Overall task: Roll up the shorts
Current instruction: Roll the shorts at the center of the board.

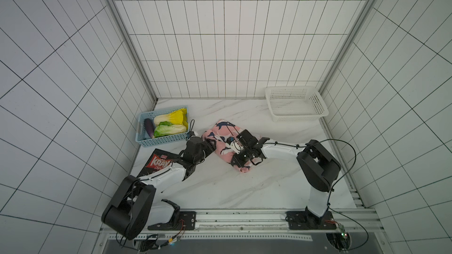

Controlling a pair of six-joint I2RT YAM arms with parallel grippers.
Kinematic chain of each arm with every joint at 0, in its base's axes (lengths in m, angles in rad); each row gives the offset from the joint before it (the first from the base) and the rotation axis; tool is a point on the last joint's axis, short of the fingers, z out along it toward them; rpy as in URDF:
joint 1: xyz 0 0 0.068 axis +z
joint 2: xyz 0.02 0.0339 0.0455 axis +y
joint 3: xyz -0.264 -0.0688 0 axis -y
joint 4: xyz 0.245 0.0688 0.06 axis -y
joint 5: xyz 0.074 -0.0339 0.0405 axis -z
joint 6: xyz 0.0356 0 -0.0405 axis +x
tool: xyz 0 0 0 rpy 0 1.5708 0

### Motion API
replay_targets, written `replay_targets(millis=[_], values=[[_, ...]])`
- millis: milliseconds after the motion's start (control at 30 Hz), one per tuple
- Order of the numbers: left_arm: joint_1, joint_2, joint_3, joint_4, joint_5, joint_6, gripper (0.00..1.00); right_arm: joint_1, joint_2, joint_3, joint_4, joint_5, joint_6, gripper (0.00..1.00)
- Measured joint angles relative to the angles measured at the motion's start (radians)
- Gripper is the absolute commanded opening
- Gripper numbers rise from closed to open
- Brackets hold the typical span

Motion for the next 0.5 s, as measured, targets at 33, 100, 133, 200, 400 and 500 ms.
replay_targets(millis=[33,100,133,200,400,500], values=[[0.000,-0.040,-0.017,0.000,-0.005,0.004,0.73,-0.021,0.002,-0.006,0.018,-0.053,0.027,0.00],[0.002,-0.096,-0.044,0.002,-0.010,0.013,0.74,-0.055,0.016,-0.016,0.051,-0.151,0.080,0.00],[0.002,-0.114,-0.059,0.006,-0.011,0.015,0.75,-0.070,0.029,-0.018,0.071,-0.205,0.109,0.00],[0.002,-0.121,-0.083,0.024,-0.011,0.017,0.80,-0.090,0.060,-0.018,0.113,-0.292,0.165,0.00],[0.014,0.042,-0.125,0.190,0.035,-0.004,0.82,-0.134,0.153,-0.047,0.262,-0.482,0.317,0.00],[0.025,0.175,-0.116,0.287,0.069,-0.017,0.82,-0.143,0.163,-0.053,0.291,-0.519,0.348,0.00]])
